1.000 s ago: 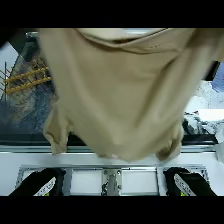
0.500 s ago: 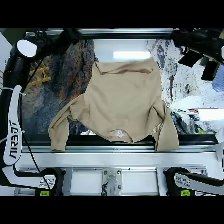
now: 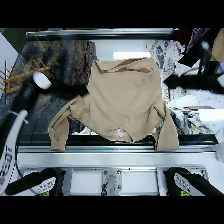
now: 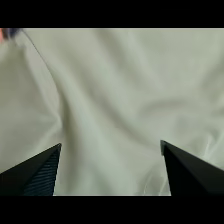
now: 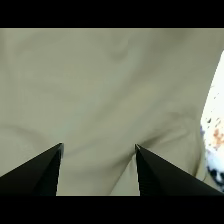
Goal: Fold the clothes and pants, and hang the long-sleeved shirts on hangers.
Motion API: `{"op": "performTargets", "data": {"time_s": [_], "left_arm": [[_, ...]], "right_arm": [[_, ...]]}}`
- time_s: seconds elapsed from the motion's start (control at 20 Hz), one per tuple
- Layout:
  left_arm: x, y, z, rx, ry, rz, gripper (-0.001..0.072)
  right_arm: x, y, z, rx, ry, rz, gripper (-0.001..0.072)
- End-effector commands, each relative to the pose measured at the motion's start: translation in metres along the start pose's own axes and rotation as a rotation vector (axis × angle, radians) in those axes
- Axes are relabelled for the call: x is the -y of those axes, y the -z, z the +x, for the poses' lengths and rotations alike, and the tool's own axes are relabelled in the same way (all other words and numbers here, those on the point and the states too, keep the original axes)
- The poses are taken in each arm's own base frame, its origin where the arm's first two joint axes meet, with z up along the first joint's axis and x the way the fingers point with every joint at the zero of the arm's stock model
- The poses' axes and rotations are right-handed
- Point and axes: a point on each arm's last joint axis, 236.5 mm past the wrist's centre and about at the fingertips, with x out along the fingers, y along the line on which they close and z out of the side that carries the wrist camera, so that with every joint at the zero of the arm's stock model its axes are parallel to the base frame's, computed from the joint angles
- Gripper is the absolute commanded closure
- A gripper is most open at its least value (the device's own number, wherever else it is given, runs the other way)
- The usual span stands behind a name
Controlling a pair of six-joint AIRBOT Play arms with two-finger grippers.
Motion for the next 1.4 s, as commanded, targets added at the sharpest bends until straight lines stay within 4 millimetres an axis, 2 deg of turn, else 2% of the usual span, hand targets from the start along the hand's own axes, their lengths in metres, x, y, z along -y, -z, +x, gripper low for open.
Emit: {"op": "performTargets", "data": {"time_s": [0.0,0.1,0.15,0.25,0.4,0.45,0.5,0.55,0.75,0.95,1.0,1.25,1.35], "left_arm": [[0.016,0.102,0.037,-0.148,-0.092,0.171,-0.0013],[0.03,0.13,0.054,-0.158,-0.154,0.293,-0.0013],[0.035,0.137,0.06,-0.155,-0.185,0.343,-0.0013],[0.045,0.149,0.072,-0.16,-0.233,0.43,-0.0013],[0.049,0.161,0.091,-0.227,-0.299,0.501,-0.0013],[0.048,0.162,0.096,-0.245,-0.309,0.5,0.0012],[0.048,0.162,0.1,-0.257,-0.317,0.499,0.01],[0.048,0.162,0.104,-0.263,-0.321,0.498,0.0095],[0.055,0.169,0.105,-0.291,-0.306,0.483,0.0094],[0.076,0.178,0.097,-0.275,-0.266,0.525,0.0094],[0.075,0.177,0.099,-0.265,-0.282,0.537,0.0095],[0.033,0.174,0.117,-0.318,-0.389,0.441,0.0096],[0.027,0.169,0.117,-0.317,-0.397,0.416,0.0096]], "right_arm": [[-0.02,0.067,0.005,-0.112,-0.038,0.048,0.023],[-0.027,0.078,0.005,-0.125,-0.048,0.04,0.023],[-0.03,0.079,0.004,-0.126,-0.052,0.034,0.023],[-0.033,0.08,0.002,-0.127,-0.058,0.041,0.023],[-0.034,0.081,0.001,-0.133,-0.06,0.062,0.023],[-0.034,0.082,0.001,-0.136,-0.06,0.065,0.023],[-0.034,0.082,0.001,-0.139,-0.061,0.065,0.023],[-0.035,0.083,0.001,-0.141,-0.062,0.065,0.023],[-0.036,0.086,0.001,-0.156,-0.067,0.064,0.023],[-0.036,0.086,0.001,-0.157,-0.067,0.064,0.023],[-0.036,0.087,0.001,-0.157,-0.067,0.065,0.023],[-0.036,0.087,0.0,-0.157,-0.068,0.065,0.023],[-0.036,0.087,0.001,-0.157,-0.067,0.065,0.023]]}}
